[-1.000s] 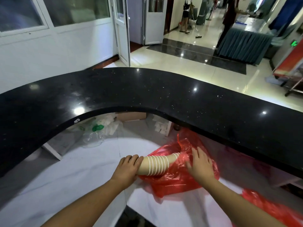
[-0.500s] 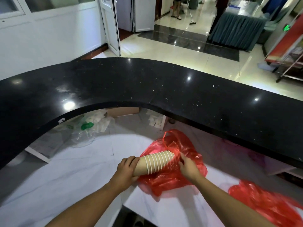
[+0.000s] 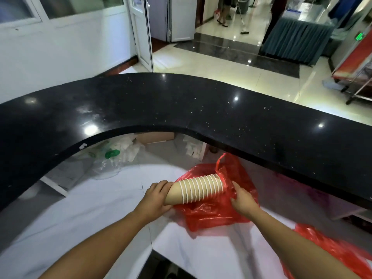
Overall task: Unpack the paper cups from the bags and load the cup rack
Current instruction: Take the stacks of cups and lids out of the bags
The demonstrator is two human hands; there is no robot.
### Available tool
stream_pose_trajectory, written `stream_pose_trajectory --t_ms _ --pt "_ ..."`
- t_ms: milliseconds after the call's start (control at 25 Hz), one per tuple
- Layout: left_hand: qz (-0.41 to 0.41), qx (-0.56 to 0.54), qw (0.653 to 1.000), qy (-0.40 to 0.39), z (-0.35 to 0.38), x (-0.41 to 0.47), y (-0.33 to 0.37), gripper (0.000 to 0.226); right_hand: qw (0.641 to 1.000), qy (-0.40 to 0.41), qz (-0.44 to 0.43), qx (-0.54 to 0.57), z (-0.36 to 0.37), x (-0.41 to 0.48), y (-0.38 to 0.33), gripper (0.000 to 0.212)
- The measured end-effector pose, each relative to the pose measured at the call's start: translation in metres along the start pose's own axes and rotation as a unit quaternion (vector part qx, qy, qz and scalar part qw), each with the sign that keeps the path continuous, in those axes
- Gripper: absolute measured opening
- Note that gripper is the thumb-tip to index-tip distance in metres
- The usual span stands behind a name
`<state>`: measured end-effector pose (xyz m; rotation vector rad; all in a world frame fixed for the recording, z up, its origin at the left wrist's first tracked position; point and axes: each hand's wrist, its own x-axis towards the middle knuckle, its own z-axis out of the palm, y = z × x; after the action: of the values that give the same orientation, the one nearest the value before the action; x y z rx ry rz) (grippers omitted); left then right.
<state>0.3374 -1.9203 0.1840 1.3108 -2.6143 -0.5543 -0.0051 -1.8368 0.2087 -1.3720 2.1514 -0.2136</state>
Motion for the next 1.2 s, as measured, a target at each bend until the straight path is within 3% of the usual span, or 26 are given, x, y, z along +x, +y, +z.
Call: stream_pose_trajectory --t_ms 120,240,360,480,600,720,800,920,1000,1200 --pt "0.0 0.034 0.999 0.019 -0.02 -0.007 -0.007 0.078 0.995 0.056 -0.049 -0.07 -0.016 -0.004 -0.011 0.067" --pt "0.009 0.057 0.998 0.039 -0.034 -0.016 -0.01 0.079 0.94 0.154 -0.254 -0.165 -0.02 -0.008 -0.043 0.054" --pt "0.023 0.084 0.995 0.057 -0.045 -0.029 -0.005 0.078 0.895 0.095 -0.361 -0.243 -0.009 -0.012 -0.09 0.073" --pt "0.033 0.1 0.991 0.082 -0.055 -0.046 0.0 0.077 0.892 0.033 -0.353 -0.28 0.008 -0.008 -0.123 0.089" --pt "0.03 0.121 0.985 0.116 -0.073 -0.076 0.004 0.074 0.881 0.034 -0.373 -0.288 0.024 -0.012 -0.148 0.091" --pt "0.028 0.117 0.975 0.186 -0.09 -0.117 0.018 0.075 0.867 0.064 -0.43 -0.243 0.03 -0.028 -0.164 0.083" --pt "-0.029 0.047 0.966 0.254 -0.096 -0.145 0.036 0.088 0.865 0.075 -0.461 -0.184 0.031 -0.04 -0.169 0.08" --pt "-0.189 -0.184 0.892 0.367 -0.094 -0.187 0.078 0.106 0.872 0.042 -0.482 -0.07 0.038 -0.071 -0.178 0.081" --pt "-0.267 -0.302 0.838 0.367 -0.086 -0.214 0.106 0.105 0.865 -0.015 -0.502 0.011 0.048 -0.102 -0.187 0.081" --pt "-0.349 -0.342 0.797 0.355 -0.065 -0.292 0.132 0.084 0.808 -0.169 -0.543 0.156 0.089 -0.204 -0.208 0.072"
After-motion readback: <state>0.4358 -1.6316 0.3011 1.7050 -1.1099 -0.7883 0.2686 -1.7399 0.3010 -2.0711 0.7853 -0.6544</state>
